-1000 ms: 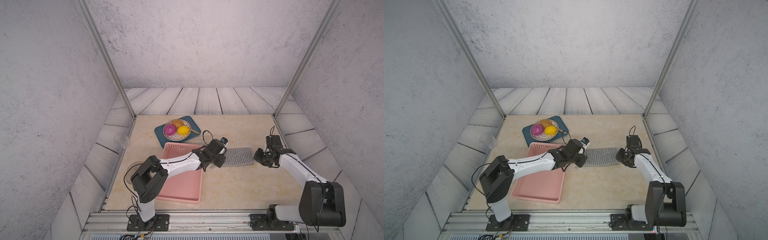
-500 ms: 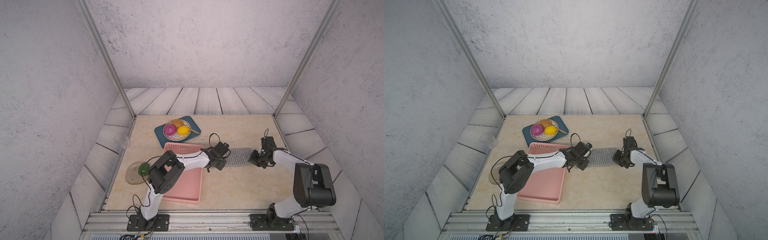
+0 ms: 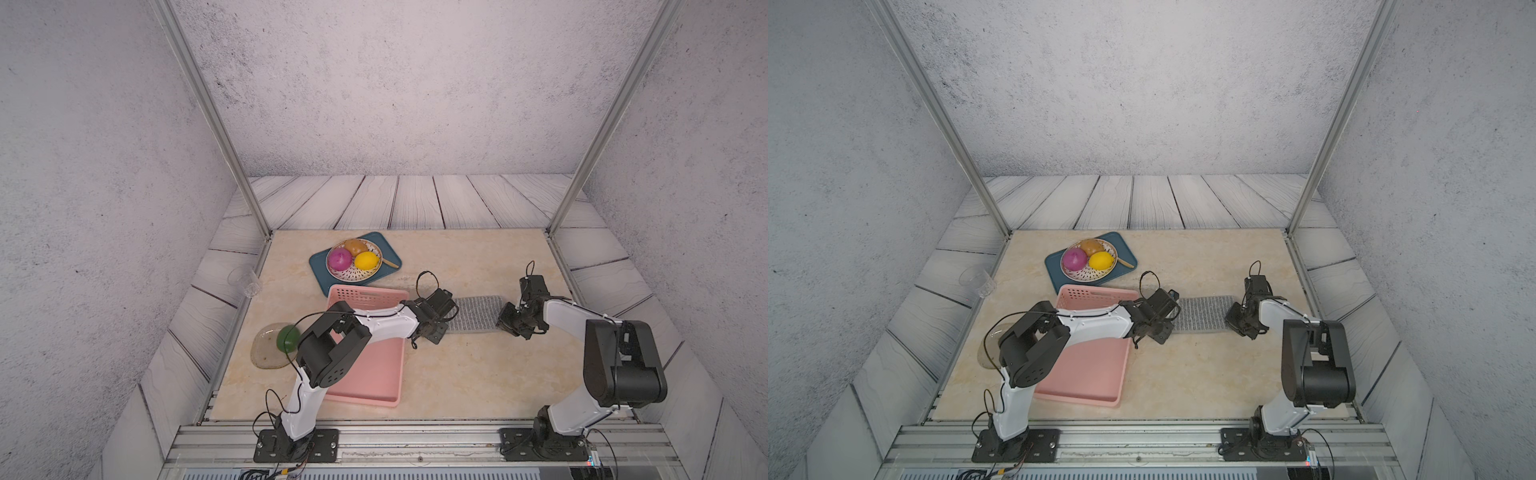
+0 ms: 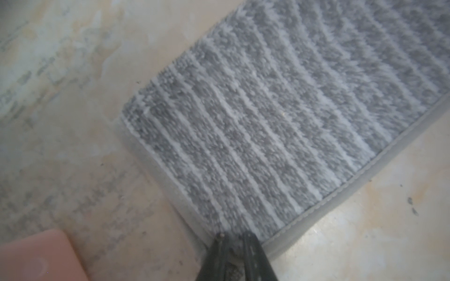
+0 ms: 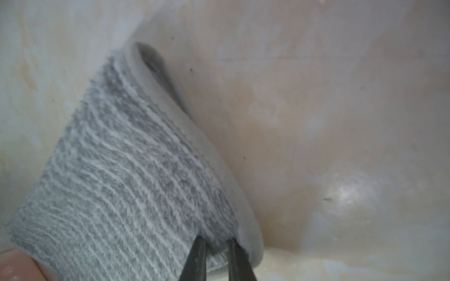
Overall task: Fold the square dishcloth
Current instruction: Smooth out the cleaning item at the center of the board.
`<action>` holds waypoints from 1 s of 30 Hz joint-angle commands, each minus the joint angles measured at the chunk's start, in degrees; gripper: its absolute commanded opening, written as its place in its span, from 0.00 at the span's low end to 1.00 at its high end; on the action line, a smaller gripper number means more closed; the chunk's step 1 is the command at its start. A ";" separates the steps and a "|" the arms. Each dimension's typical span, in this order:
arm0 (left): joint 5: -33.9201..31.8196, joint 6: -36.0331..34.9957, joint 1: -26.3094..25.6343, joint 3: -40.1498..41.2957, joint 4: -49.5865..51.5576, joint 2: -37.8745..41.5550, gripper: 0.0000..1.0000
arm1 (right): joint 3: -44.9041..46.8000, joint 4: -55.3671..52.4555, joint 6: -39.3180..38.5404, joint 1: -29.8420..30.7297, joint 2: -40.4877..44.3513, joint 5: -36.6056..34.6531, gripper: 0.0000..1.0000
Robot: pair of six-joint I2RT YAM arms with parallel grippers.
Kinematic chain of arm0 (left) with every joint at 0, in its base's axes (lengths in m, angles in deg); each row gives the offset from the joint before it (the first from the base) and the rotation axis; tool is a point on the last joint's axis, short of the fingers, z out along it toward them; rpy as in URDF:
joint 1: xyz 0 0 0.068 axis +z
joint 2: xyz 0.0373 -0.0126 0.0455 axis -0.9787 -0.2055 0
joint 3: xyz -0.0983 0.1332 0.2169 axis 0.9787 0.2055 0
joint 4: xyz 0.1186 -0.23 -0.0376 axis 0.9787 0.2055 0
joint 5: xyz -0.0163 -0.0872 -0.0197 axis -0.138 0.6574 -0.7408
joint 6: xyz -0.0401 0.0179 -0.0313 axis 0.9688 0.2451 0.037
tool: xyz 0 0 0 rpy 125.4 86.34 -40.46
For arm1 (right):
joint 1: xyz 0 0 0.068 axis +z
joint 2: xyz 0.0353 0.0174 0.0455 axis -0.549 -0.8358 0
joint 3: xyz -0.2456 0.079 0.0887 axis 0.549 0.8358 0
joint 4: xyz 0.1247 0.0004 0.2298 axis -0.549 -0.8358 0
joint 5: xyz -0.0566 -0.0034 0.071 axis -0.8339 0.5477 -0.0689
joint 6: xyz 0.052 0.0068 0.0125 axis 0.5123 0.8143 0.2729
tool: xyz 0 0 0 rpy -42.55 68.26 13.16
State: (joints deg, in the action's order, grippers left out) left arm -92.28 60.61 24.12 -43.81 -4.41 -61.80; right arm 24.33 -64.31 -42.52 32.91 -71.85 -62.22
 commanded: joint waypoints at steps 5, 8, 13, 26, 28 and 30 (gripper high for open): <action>-1.77 -0.82 0.35 -1.02 1.83 3.02 0.34 | -1.63 -3.05 -1.81 0.03 3.59 -1.35 0.18; -1.25 -1.22 0.32 -2.80 2.29 3.96 0.37 | -2.82 -4.03 -2.50 0.09 5.66 -1.62 0.19; -0.22 -1.58 0.33 -4.77 2.74 5.33 0.40 | -4.59 -5.10 -3.45 0.12 9.29 -1.73 0.22; -1.40 -0.86 0.63 -7.08 -0.51 5.60 0.43 | 4.14 19.09 6.20 1.08 11.90 12.46 0.32; -1.21 -0.87 0.94 -8.22 -1.05 4.04 0.43 | 5.19 23.28 7.96 1.61 11.17 13.12 0.33; -1.33 -0.87 1.15 -9.05 -1.90 2.50 0.43 | 5.80 26.86 9.29 2.06 10.19 13.38 0.35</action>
State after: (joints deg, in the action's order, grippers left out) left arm -92.96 59.73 24.63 -51.02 -4.32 -56.62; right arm 29.19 -46.43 -36.88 34.25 -60.40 -51.56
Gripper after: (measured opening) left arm 0.432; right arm 0.343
